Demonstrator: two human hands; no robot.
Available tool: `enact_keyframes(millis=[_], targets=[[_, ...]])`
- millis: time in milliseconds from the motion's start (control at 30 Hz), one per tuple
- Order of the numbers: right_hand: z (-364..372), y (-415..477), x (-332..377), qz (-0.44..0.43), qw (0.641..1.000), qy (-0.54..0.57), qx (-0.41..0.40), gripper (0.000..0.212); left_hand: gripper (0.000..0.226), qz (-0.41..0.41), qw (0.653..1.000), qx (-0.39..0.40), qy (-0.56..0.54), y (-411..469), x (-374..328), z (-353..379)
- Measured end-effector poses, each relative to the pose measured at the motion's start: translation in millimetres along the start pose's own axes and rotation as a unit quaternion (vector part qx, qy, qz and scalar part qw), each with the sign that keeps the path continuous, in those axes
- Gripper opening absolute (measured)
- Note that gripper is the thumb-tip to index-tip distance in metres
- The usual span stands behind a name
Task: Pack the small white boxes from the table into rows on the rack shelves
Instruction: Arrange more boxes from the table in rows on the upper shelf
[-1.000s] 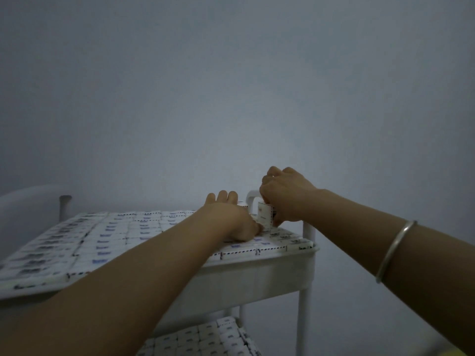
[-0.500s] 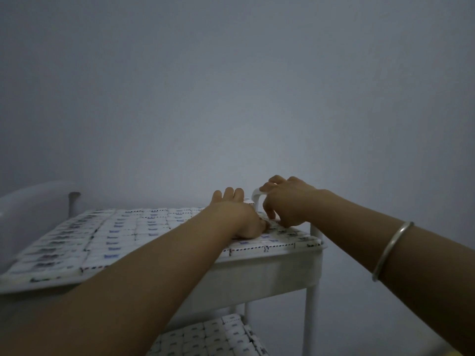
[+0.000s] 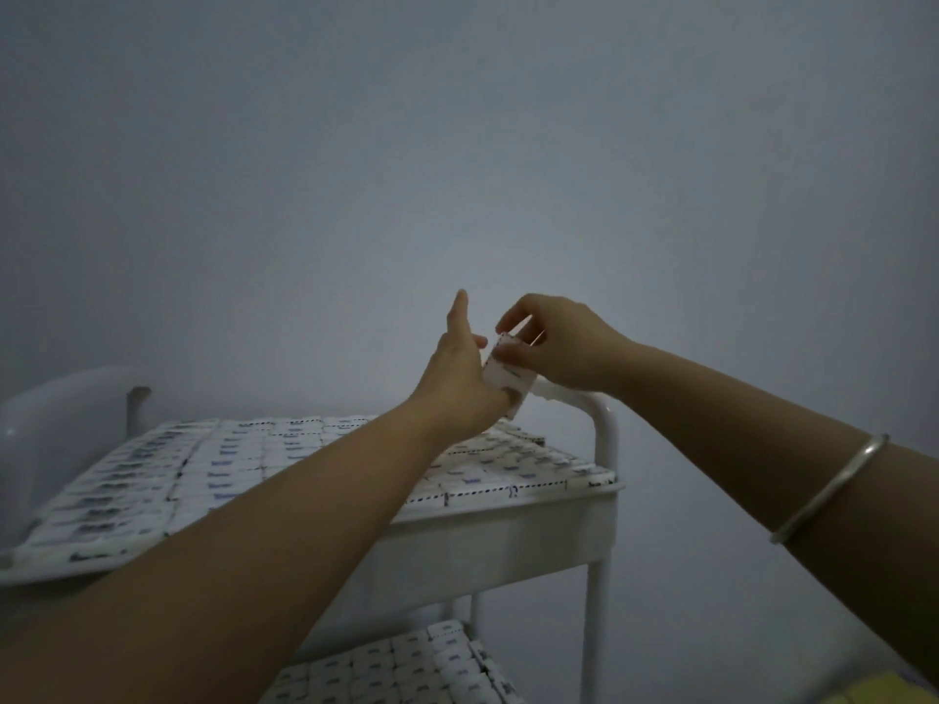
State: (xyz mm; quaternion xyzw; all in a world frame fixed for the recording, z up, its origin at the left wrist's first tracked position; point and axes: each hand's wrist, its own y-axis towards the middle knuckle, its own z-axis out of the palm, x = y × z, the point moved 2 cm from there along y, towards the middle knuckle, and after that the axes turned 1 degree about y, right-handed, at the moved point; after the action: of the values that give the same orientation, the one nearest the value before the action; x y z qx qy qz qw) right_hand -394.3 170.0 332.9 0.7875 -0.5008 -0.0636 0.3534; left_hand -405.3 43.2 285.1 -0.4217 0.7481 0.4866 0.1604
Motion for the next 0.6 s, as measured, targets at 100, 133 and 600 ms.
enact_keyframes(millis=[100,133,600], targets=[[-18.4,-5.7,-0.5,0.036,0.992,-0.101,-0.061,0.031,0.075,0.011,0.994,-0.043,0.105,-3.4,1.4,-1.7],[-21.5,-9.0,0.7,0.038,0.982,-0.172,-0.074,0.032,0.048,0.043,0.981,-0.040,0.187,-6.7,-0.8,-2.1],[14.5,-14.0,5.6,0.005,0.906,-0.424,-0.010,0.040,0.036,0.075,0.916,0.246,0.306,-27.6,-3.7,4.7]])
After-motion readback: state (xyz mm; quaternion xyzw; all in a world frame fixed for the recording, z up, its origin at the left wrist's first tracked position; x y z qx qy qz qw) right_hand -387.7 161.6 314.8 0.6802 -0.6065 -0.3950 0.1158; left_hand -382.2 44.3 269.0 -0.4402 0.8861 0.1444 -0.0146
